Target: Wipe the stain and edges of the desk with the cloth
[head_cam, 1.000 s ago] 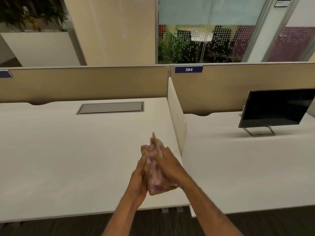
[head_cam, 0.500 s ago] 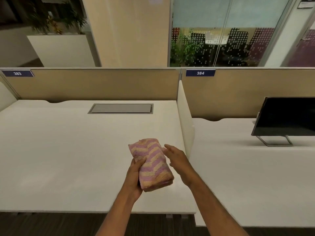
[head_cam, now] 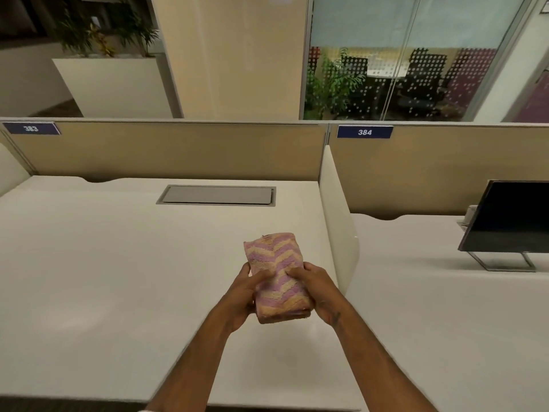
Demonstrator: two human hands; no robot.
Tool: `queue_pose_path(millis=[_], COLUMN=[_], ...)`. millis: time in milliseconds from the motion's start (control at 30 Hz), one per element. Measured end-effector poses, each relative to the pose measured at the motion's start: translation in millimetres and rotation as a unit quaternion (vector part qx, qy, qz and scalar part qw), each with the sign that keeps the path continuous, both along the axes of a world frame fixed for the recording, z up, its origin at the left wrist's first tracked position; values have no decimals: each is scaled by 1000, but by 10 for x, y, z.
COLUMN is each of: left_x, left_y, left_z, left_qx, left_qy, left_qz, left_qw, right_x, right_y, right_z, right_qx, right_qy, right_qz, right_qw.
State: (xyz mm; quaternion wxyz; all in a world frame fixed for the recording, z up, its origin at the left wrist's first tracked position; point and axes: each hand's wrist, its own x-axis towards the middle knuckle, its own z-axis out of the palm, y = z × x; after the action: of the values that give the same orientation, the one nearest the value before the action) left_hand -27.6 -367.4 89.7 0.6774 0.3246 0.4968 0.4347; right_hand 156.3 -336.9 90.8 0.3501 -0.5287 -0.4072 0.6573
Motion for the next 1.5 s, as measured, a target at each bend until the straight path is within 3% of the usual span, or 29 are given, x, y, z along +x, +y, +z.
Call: queue_pose_path(millis=[133,400,1033,1500], left_x=[-111,-180,305,412], left_y=[503,1715,3840,4277], left_z=[7,-115,-736,-1034], left_qx=[-8,-12,-54,-35], left_qy=[120,155,174,247], left_qz=[-79,-154,-103,-68], left_qw=[990,976,978,966], right_x=[-49,-70,109,12], right_y=[433,1422,3598,3953], right_z=[-33,-180,-845,-1117], right_qx=[0,-13,-21,-11], right_qy=[-27,-75,-211,-345], right_qz=[-22,-76,-108,-98], right_qw=[999,994,971,933])
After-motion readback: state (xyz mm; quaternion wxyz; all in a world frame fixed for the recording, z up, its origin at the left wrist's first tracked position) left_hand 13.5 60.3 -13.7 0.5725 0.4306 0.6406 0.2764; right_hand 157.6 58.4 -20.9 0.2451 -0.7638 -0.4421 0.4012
